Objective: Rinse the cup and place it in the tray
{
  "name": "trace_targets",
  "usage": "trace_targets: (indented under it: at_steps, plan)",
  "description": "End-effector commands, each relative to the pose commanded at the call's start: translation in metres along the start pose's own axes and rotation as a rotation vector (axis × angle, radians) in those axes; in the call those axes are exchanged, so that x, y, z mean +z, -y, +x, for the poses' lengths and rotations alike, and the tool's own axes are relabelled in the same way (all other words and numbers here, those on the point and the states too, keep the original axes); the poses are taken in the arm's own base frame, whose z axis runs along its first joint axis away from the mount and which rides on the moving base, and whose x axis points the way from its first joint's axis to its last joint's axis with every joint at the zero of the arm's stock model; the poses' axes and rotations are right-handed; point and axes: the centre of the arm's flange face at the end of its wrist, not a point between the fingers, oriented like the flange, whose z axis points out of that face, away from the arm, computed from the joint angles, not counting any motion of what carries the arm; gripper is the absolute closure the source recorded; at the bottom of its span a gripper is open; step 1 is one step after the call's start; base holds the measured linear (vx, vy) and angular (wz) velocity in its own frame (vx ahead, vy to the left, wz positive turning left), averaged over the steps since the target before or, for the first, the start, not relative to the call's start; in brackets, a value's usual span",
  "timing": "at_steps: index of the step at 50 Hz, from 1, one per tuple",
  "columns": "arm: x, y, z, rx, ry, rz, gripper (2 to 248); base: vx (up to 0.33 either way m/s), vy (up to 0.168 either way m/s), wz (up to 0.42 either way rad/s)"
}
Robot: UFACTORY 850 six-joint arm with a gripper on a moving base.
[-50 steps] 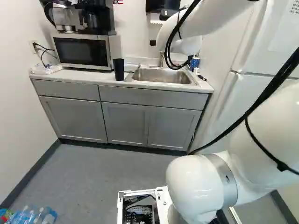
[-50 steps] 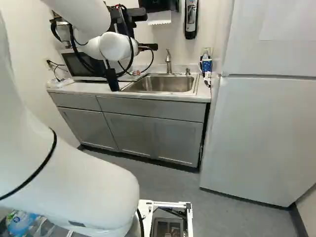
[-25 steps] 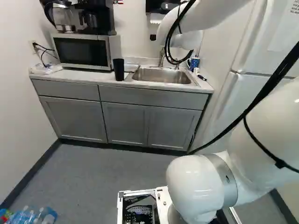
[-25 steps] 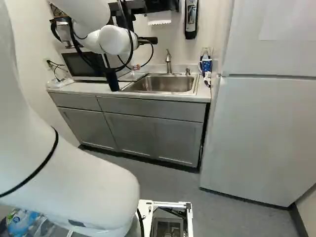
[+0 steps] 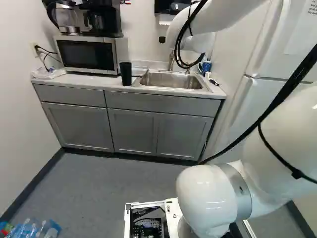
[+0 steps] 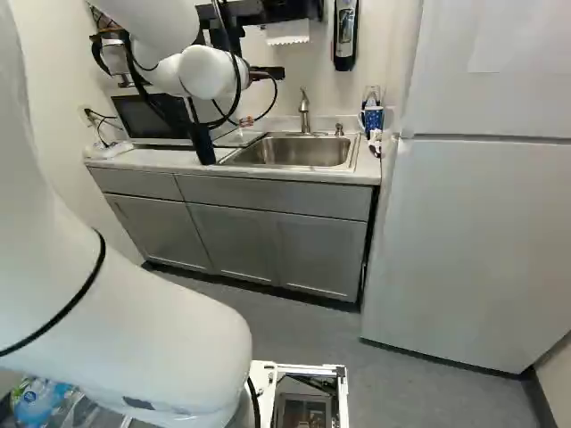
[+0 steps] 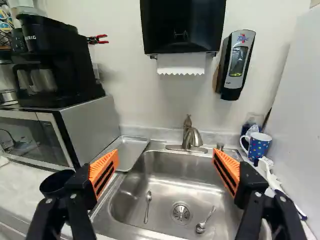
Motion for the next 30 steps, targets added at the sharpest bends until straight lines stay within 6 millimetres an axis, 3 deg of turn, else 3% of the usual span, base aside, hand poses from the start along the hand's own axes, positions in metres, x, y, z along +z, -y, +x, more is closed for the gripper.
trace_targets:
  at_steps: [30]
  plan:
    - [0.0, 0.0, 0.0, 0.0, 0.0, 0.0, 3, 0.034, 0.01, -0.005]
